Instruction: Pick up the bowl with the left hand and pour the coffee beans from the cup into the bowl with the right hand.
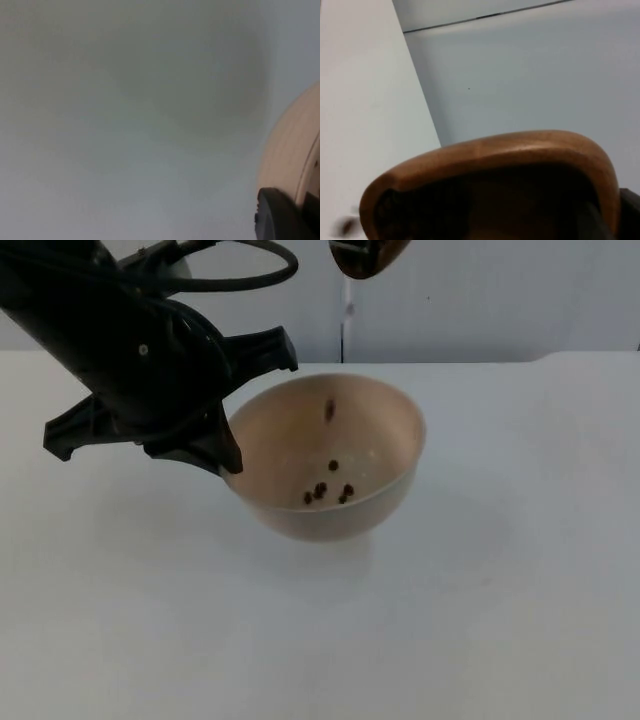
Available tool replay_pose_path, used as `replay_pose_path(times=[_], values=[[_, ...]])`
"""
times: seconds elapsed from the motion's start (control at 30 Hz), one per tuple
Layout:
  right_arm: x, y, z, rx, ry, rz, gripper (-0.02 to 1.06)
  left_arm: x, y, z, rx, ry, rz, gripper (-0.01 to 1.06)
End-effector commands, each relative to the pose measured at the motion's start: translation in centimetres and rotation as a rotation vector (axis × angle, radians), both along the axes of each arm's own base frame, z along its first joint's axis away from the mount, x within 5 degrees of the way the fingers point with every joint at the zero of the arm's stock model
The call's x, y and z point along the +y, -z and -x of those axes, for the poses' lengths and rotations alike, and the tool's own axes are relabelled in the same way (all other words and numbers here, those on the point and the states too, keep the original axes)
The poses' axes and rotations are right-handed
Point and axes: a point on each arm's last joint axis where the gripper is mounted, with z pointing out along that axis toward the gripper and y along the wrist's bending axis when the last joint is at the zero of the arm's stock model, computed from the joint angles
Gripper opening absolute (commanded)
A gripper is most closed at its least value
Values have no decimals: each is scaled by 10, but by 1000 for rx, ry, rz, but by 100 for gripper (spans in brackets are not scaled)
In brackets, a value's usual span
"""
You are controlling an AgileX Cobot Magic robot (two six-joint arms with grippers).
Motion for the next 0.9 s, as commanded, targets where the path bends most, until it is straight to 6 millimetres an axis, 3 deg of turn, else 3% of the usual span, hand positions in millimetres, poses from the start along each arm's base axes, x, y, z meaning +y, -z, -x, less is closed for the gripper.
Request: replay_pose_path(times=[0.0, 0.43, 0.87], values=[[0, -6, 3, -29, -6, 16, 0, 0, -2, 0, -5, -19, 18, 0], [-1, -9, 2, -57, -7, 43, 0, 0, -2, 0, -5, -19, 18, 0], [9, -11, 15, -86, -40, 61, 0, 0, -2, 0, -6, -19, 18, 0]])
